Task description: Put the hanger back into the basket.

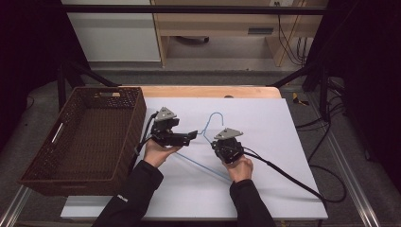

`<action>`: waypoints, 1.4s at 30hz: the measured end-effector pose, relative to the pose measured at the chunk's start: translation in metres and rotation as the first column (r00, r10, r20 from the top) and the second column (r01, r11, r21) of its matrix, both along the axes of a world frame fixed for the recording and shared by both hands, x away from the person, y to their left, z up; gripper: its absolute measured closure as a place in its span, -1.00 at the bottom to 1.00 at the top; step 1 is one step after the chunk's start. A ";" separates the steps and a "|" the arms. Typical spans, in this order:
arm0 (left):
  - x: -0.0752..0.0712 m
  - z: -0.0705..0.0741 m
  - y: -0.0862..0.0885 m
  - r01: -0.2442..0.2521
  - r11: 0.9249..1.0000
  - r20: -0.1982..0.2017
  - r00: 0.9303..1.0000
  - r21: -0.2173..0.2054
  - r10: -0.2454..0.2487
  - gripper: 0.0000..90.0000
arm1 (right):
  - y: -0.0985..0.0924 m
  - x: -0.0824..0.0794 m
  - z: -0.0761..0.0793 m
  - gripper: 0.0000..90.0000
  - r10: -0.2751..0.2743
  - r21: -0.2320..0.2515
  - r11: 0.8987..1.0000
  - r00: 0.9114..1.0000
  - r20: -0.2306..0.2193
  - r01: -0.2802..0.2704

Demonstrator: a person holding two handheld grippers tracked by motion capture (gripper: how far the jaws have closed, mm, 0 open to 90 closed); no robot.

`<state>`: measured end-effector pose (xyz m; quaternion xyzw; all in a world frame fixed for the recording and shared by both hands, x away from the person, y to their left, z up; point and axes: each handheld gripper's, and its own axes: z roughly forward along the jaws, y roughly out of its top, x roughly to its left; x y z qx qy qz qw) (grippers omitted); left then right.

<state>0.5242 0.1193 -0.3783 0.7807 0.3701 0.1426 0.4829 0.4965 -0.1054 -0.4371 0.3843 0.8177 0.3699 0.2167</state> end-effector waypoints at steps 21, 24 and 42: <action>0.043 -0.029 -0.041 0.038 0.998 -0.089 0.995 0.053 -0.033 -0.33 | 0.000 -0.004 0.003 0.94 0.022 0.012 1.000 1.000 0.003 -0.022; 0.046 -0.036 -0.044 0.043 0.998 -0.106 0.994 0.052 -0.038 -0.19 | 0.000 -0.004 0.003 0.94 0.026 0.013 1.000 1.000 -0.001 -0.026; 0.052 -0.046 -0.056 0.035 0.995 -0.125 0.992 0.094 -0.023 0.70 | 0.001 -0.004 0.000 0.94 0.037 0.004 0.999 0.999 -0.015 -0.037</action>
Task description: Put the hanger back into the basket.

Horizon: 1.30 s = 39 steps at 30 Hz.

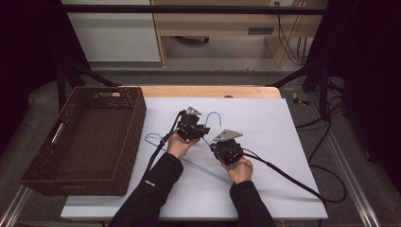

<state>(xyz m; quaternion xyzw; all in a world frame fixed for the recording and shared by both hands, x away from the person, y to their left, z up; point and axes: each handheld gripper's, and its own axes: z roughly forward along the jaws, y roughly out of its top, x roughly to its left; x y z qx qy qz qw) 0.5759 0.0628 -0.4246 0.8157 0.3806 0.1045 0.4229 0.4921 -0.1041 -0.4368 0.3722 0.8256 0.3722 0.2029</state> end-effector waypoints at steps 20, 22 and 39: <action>-0.015 0.010 0.001 -0.022 0.999 0.059 0.998 -0.026 0.024 0.89 | -0.001 0.007 0.001 0.53 0.001 0.069 0.998 0.999 -0.050 0.002; -0.017 0.011 0.000 -0.019 0.999 0.063 0.998 -0.029 0.021 0.89 | -0.001 0.011 -0.002 0.60 -0.004 0.064 0.998 0.996 -0.085 0.010; -0.036 0.042 0.032 0.058 0.998 0.131 0.990 -0.039 -0.052 0.21 | -0.005 0.007 0.006 0.95 0.014 0.056 0.998 0.996 -0.091 -0.009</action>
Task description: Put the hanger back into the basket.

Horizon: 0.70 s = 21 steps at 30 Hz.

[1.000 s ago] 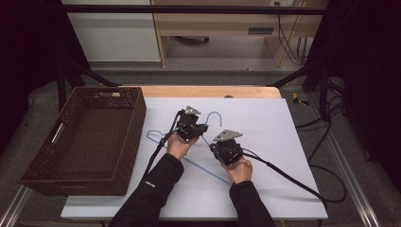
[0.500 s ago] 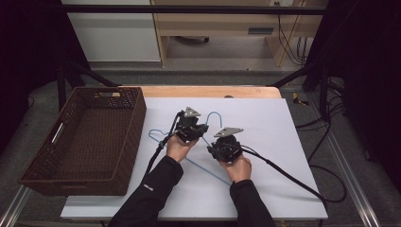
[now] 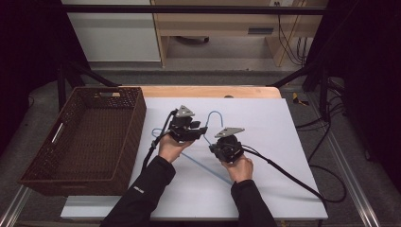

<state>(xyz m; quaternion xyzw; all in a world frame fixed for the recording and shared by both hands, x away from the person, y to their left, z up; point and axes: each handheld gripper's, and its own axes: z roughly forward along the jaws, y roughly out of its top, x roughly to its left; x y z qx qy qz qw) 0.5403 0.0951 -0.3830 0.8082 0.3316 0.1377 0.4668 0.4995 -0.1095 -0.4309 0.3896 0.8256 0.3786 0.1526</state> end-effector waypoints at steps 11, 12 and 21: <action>-0.053 0.035 0.045 0.009 0.993 0.122 0.992 0.119 -0.024 -0.43 | -0.026 -0.012 0.035 0.95 0.092 -0.040 0.995 0.996 0.024 -0.091; -0.058 0.035 0.047 0.022 0.990 0.124 0.991 0.140 -0.040 -0.48 | -0.028 -0.015 0.038 0.95 0.105 -0.032 0.994 0.994 0.022 -0.105; -0.088 0.017 0.049 0.115 0.940 0.138 0.976 0.322 -0.167 -0.55 | -0.030 -0.033 0.046 0.95 0.232 -0.010 0.972 0.972 -0.026 -0.233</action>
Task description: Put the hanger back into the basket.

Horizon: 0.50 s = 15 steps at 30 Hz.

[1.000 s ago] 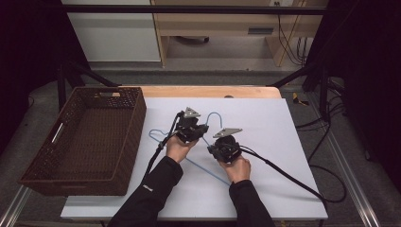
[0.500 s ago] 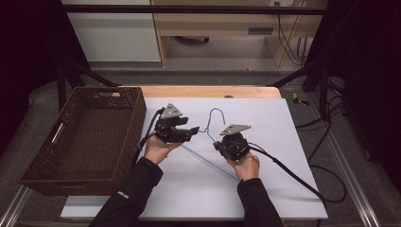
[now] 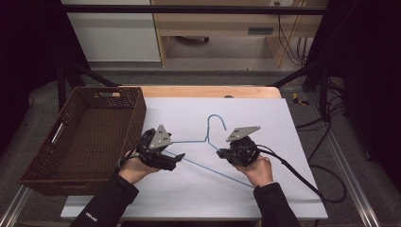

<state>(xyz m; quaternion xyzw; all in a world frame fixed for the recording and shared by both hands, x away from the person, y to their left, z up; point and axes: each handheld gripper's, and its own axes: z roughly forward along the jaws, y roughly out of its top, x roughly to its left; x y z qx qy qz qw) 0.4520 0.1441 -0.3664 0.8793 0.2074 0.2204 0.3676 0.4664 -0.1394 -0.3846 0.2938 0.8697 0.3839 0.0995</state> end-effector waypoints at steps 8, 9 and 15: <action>-0.009 -0.014 -0.015 0.041 0.991 0.084 0.995 0.128 -0.052 -0.39 | 0.004 -0.009 -0.002 0.95 0.053 0.014 0.999 0.998 -0.028 -0.053; -0.009 -0.015 -0.016 0.040 0.991 0.091 0.994 0.129 -0.052 -0.33 | 0.004 -0.009 -0.002 0.95 0.058 0.015 0.998 0.998 -0.025 -0.058; -0.008 -0.023 -0.026 0.051 0.983 0.110 0.991 0.175 -0.071 0.00 | 0.008 -0.012 -0.005 0.95 0.083 0.036 0.996 0.995 -0.052 -0.081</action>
